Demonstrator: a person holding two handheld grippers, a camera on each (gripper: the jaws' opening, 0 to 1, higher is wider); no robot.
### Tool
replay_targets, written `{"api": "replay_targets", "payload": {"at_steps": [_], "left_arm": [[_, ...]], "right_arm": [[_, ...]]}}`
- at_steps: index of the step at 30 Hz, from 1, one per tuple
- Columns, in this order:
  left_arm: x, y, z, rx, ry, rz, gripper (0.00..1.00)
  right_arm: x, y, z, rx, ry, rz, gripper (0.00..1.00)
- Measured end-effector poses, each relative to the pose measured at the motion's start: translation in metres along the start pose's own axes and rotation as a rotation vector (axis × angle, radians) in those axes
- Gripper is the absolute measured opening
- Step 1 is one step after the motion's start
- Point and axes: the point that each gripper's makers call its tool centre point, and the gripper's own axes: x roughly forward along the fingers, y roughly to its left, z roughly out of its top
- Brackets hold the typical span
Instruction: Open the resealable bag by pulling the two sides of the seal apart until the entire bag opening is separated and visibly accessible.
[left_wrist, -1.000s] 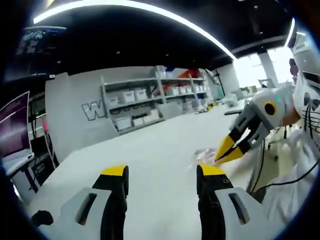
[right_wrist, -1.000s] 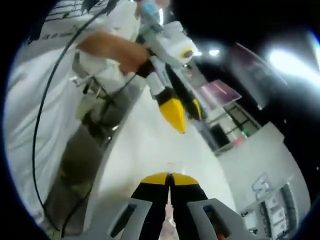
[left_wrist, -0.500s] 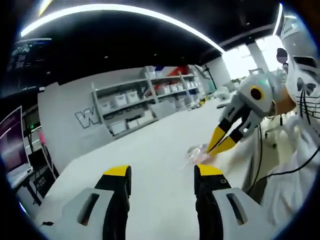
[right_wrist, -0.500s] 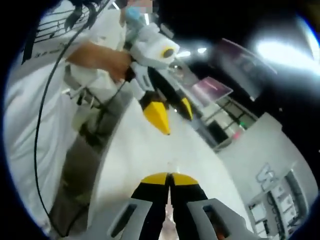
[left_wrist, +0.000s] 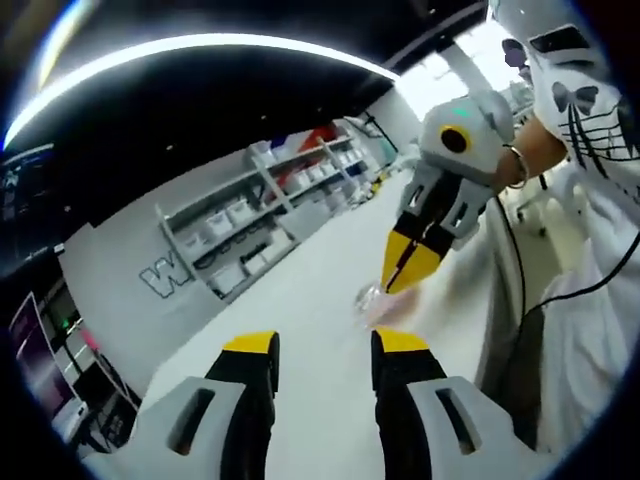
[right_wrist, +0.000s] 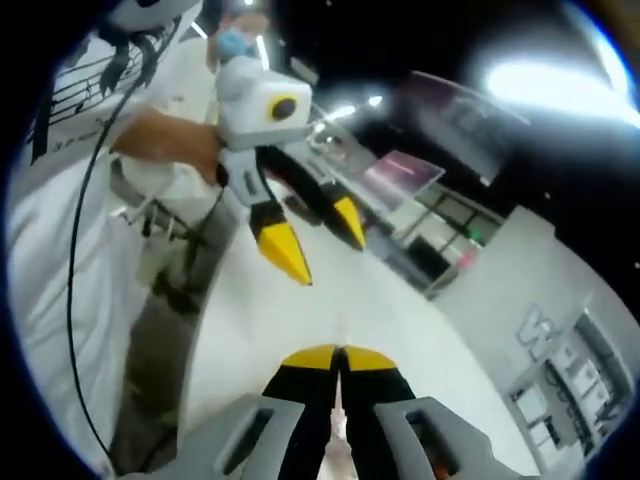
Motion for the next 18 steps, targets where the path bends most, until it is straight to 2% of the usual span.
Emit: {"api": "replay_targets", "payload": {"at_steps": [8, 13, 18], "left_arm": [[0.0, 0.001, 0.004, 0.022, -0.021, -0.009, 0.31], [0.005, -0.003, 0.005, 0.098, -0.022, -0.019, 0.27], [0.011, -0.007, 0.006, 0.139, -0.017, -0.03, 0.25]], "right_arm": [[-0.001, -0.004, 0.0, 0.035, -0.012, -0.011, 0.0], [-0.001, -0.009, 0.0, 0.07, -0.026, -0.021, 0.0], [-0.001, -0.012, -0.001, 0.091, -0.033, -0.028, 0.0]]}}
